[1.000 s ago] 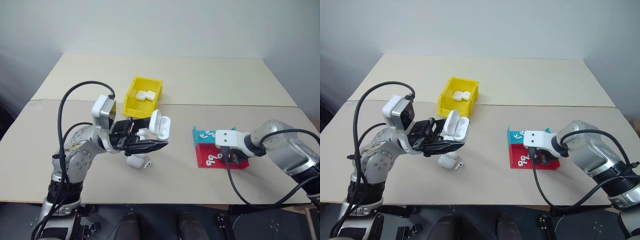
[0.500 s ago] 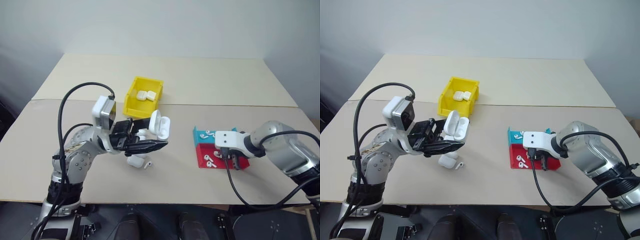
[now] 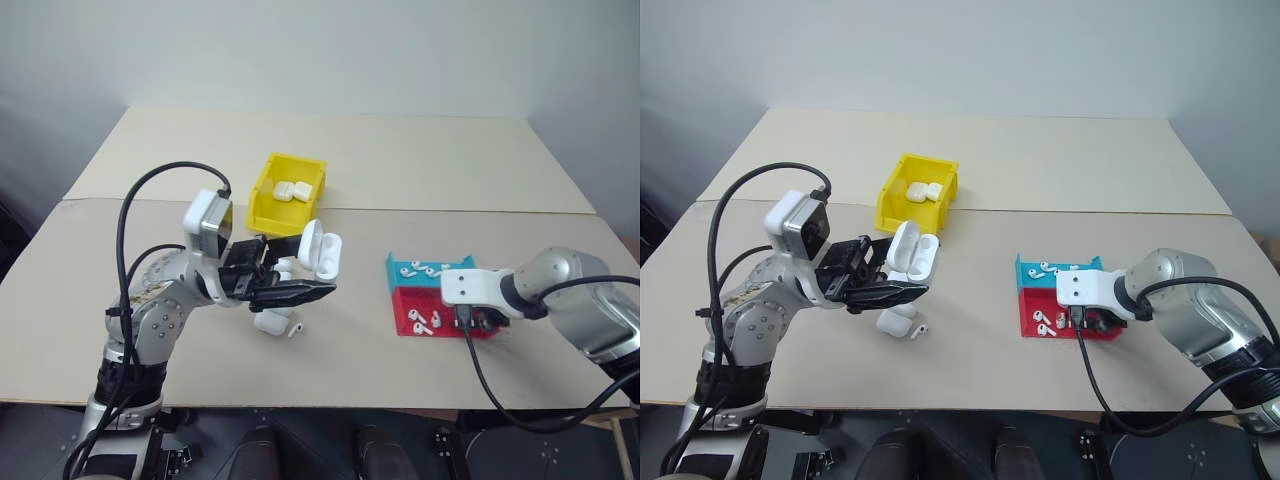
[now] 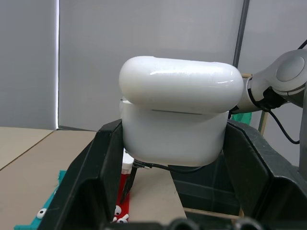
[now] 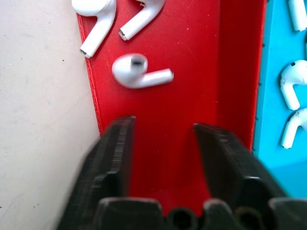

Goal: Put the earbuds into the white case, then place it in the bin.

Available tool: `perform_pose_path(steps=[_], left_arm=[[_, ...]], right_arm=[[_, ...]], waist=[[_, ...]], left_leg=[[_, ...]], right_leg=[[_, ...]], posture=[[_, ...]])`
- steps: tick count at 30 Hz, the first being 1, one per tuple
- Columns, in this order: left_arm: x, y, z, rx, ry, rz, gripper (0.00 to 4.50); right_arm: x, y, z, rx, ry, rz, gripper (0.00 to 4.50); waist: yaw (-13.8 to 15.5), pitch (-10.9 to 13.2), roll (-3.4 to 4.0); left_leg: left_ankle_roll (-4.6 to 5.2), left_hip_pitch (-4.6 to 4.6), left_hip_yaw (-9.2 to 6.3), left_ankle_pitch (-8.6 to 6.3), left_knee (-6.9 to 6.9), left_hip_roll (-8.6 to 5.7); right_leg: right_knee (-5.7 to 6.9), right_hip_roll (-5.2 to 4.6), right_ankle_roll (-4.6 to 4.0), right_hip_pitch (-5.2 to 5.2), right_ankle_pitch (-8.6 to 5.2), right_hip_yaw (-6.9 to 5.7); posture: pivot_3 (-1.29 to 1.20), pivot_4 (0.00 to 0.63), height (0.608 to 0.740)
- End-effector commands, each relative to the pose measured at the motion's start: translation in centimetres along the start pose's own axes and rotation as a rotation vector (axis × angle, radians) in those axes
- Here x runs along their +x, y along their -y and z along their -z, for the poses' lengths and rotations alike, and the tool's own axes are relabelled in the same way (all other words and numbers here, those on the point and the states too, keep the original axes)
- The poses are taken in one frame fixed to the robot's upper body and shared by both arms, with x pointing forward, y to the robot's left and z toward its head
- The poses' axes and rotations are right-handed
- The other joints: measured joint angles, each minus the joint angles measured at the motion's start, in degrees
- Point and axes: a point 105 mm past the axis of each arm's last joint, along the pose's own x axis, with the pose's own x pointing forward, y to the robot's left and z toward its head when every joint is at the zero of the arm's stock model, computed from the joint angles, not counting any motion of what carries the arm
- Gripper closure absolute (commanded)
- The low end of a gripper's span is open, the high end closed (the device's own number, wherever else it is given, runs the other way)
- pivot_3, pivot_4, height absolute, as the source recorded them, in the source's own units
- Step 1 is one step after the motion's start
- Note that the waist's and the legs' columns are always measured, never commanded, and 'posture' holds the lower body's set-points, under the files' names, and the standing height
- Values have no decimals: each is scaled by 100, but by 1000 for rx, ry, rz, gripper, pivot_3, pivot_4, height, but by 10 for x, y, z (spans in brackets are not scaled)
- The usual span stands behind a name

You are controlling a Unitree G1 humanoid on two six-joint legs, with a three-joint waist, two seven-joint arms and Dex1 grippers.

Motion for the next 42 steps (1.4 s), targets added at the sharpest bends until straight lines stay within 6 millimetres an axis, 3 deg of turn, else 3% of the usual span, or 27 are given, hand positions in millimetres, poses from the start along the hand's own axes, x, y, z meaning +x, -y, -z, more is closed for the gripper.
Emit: perform_pose_path(steps=[1,10,15,17,20,27,42], left_arm=[[4,2,-8,43,6,31,1691],[3,3,-9,46,-1,31,1691],[2,3,-10,48,-6,32,1691],[2,3,-10,48,-8,31,1691],[2,3,-10,48,-11,31,1691],[1,5,-9,44,-17,30,1691],[2,6,-9,43,-16,27,1691]], right_arm=[[-13,5,-8,-39,37,35,660],[-42,10,-36,-67,176,29,660],[-50,5,-60,31,271,-40,825],[-47,-3,-65,34,273,-72,1259],[-39,-13,-65,47,252,-95,2293],[-27,-24,-62,102,174,-94,2293],[-5,-26,-57,173,105,-76,2293]], waist=[[2,0,0],[-4,0,0],[-2,0,0],[7,0,0],[28,0,0],[15,0,0],[9,0,0]], left_leg=[[0,0,0,0,0,0],[0,0,0,0,0,0],[0,1,-1,0,1,0],[0,0,-1,0,1,0],[0,-3,-2,0,0,0],[0,0,-2,0,1,0],[0,-1,-2,0,1,0]], right_leg=[[0,0,0,0,0,0],[0,0,0,0,0,0],[1,0,0,2,0,0],[2,0,0,0,0,0],[-2,-1,0,1,0,-1],[4,0,-1,-1,0,-1],[2,0,-1,-1,0,-1]], posture=[[0,150,740],[0,150,740],[0,150,740],[0,150,740],[0,150,740],[0,150,740],[0,150,740]])
